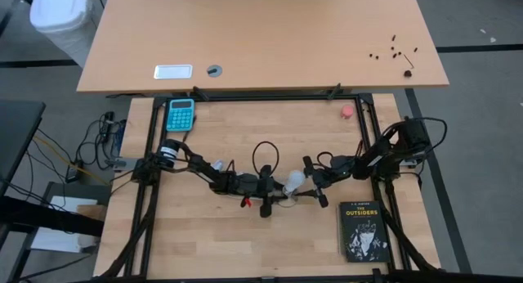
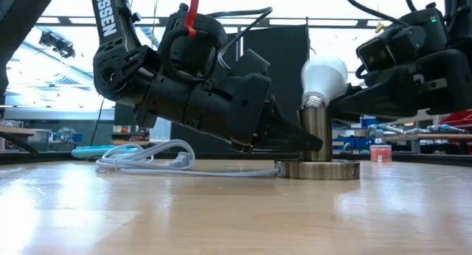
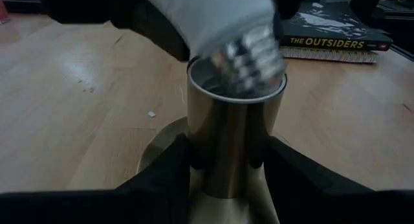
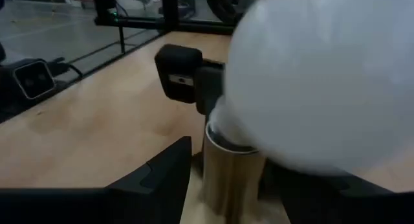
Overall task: Screw lightbulb
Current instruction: Insert the lightbulb into the lamp
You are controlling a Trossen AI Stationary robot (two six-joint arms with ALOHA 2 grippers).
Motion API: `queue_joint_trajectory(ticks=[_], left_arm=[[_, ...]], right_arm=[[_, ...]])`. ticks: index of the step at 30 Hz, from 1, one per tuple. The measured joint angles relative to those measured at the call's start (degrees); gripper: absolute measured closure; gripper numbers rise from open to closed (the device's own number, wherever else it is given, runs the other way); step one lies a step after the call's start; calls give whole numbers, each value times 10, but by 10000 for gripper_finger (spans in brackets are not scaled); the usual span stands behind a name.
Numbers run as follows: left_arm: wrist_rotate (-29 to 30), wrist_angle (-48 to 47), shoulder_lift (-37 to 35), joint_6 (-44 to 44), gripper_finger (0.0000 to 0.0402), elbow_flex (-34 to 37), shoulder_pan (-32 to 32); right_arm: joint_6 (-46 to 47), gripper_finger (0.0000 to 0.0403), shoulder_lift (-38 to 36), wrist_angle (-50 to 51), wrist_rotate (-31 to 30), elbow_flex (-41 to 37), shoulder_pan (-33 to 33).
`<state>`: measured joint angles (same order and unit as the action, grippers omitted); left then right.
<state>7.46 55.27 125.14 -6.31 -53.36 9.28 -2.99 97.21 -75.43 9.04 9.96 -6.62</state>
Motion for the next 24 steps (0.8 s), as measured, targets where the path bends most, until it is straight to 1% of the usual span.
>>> queue_joint_trajectory(ticks=[4, 6, 11, 18, 20, 24], left_arm=[[0, 2, 0, -2, 233, 0, 0], [0, 3, 0, -2, 233, 0, 0], [-3, 4, 0, -4, 233, 0, 0], [-7, 5, 0, -15, 233, 0, 1], [-7, 6, 0, -15, 233, 0, 1], [-7, 7, 0, -15, 233, 0, 1]], right_arm=[[0, 187, -24, 6, -10, 10, -1], [0, 187, -42, 47, -14, 21, -1], [-2, 187, -87, 189, -19, 60, -1], [-2, 187, -157, 269, -23, 68, -1], [0, 187, -175, 307, -26, 76, -1], [-5, 187, -186, 377, -35, 102, -1]])
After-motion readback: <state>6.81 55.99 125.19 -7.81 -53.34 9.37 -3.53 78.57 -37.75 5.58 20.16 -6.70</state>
